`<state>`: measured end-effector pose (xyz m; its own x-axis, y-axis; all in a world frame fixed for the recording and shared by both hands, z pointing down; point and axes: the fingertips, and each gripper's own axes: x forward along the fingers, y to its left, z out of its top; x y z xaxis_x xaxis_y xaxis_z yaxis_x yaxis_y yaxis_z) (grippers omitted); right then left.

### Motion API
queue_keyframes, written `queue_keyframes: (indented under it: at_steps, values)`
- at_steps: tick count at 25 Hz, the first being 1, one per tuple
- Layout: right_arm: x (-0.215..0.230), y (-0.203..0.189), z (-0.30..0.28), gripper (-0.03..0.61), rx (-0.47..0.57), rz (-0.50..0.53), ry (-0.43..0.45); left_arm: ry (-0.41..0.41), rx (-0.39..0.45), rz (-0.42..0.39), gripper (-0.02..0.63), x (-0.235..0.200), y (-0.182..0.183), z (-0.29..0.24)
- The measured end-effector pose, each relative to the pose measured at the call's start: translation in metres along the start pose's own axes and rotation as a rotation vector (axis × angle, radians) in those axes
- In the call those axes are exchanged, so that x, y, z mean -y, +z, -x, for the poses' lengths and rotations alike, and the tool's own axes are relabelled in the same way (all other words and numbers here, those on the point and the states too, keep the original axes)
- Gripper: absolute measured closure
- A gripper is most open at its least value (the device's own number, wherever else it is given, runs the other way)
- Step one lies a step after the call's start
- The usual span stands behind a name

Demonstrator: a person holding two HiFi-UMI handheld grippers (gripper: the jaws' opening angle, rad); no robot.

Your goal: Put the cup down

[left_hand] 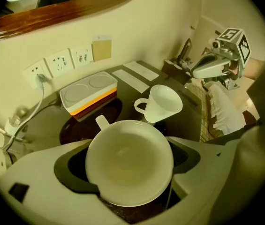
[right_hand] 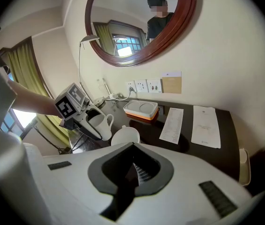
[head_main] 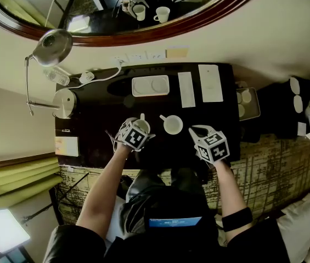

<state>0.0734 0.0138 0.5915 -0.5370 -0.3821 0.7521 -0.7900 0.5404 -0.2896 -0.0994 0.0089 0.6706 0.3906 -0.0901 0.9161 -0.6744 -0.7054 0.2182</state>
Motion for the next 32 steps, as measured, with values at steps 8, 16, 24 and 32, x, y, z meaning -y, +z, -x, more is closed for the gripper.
queue_keyframes:
  at_steps: [8,16,24,32]
  values:
    - [0.004,-0.002,0.002,0.577,-0.005,-0.005,-0.014,0.006,-0.02,-0.017,0.166,0.004,-0.012,-0.015]
    - [0.004,-0.003,0.005,0.577,-0.007,-0.006,-0.023,0.023,-0.01,-0.057,0.166,0.005,-0.014,-0.022]
    - [0.001,-0.007,0.003,0.577,-0.005,-0.003,-0.024,0.062,0.004,-0.134,0.12,0.003,-0.014,-0.022]
    - [-0.009,-0.001,0.007,0.577,0.004,-0.001,-0.021,0.038,0.078,-0.177,0.043,0.012,-0.003,-0.006]
